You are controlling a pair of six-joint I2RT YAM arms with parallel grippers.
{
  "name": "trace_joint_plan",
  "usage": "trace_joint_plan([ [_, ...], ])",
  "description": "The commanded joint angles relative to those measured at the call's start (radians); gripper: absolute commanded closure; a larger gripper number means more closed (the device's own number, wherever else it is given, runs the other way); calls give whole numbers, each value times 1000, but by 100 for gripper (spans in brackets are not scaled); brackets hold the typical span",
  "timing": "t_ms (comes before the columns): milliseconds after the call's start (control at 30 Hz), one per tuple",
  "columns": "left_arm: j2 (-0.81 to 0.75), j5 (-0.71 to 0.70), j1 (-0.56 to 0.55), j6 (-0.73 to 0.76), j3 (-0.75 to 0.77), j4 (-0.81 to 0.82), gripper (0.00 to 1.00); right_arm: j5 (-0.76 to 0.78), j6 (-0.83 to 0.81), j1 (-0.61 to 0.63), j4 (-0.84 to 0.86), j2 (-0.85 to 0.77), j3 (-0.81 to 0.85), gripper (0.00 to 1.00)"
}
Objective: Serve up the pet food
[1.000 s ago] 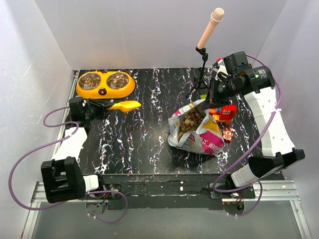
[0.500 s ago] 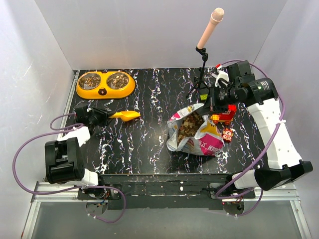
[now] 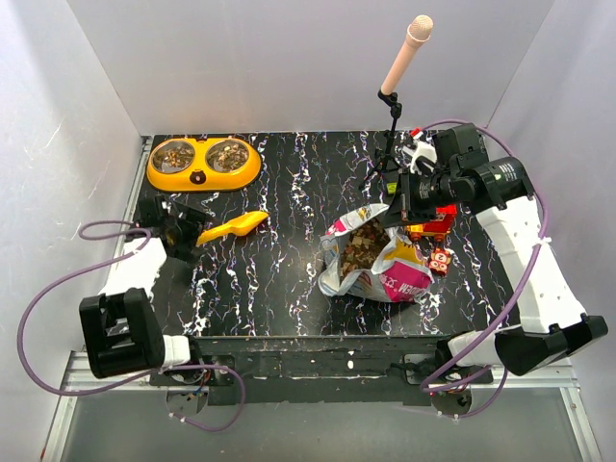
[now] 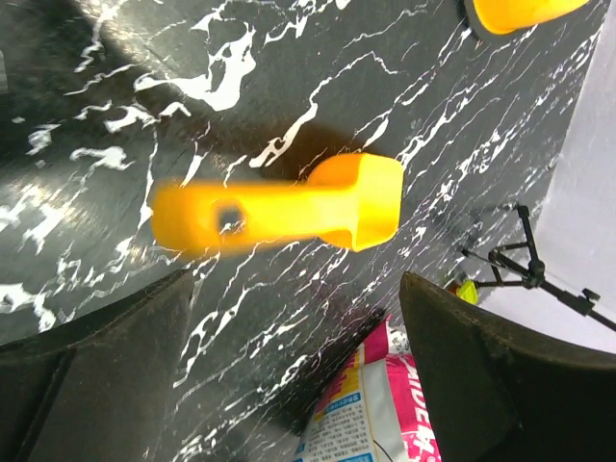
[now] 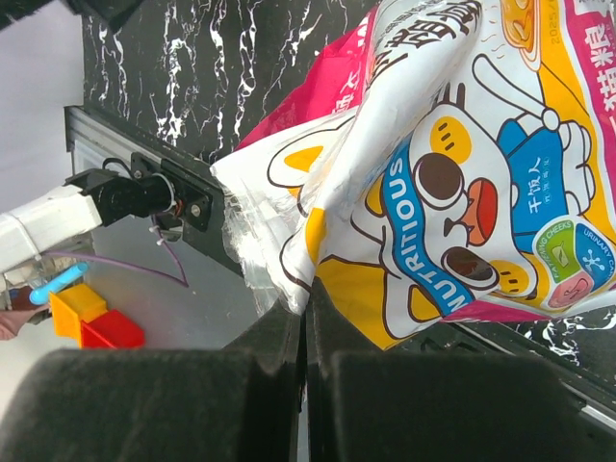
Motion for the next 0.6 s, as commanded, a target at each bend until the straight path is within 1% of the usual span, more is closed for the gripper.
trace_joint_plan([
  [0, -127, -158, 1, 39, 214, -505, 12, -103, 79, 26, 93, -14, 73, 99],
  [67, -164, -224, -5, 27, 288, -662, 9, -102, 104, 32, 102, 0, 93, 99],
  [167, -199, -226, -5, 58, 333, -791, 8, -113, 107, 42, 91, 34, 143, 99],
  [200, -216, -197, -7, 59, 327, -811, 7, -113, 101, 45, 83, 47, 157, 99],
  [233, -243, -139, -7, 78, 318, -805, 9, -112, 98, 45, 77, 60, 174, 99],
  [267, -269, -74, -10, 98, 309, -779, 17, -112, 96, 48, 73, 69, 188, 99],
  [300, -309, -19, -45, 90, 295, -749, 23, -115, 95, 48, 67, 80, 200, 99],
  [333, -346, 21, -90, 69, 278, -685, 26, -118, 95, 49, 66, 86, 206, 99],
  [367, -389, 52, -161, 46, 257, -622, 27, -124, 98, 52, 66, 89, 209, 99],
  [400, -420, 70, -256, 6, 237, -547, 27, -133, 99, 54, 71, 97, 214, 99],
  [467, -440, 95, -423, -52, 204, -406, 23, -147, 109, 59, 79, 98, 212, 99],
  [500, -437, 86, -503, -51, 209, -341, 21, -153, 110, 59, 79, 103, 217, 99],
  [567, -412, 3, -696, -2, 259, -284, 18, -162, 110, 65, 76, 109, 222, 99],
])
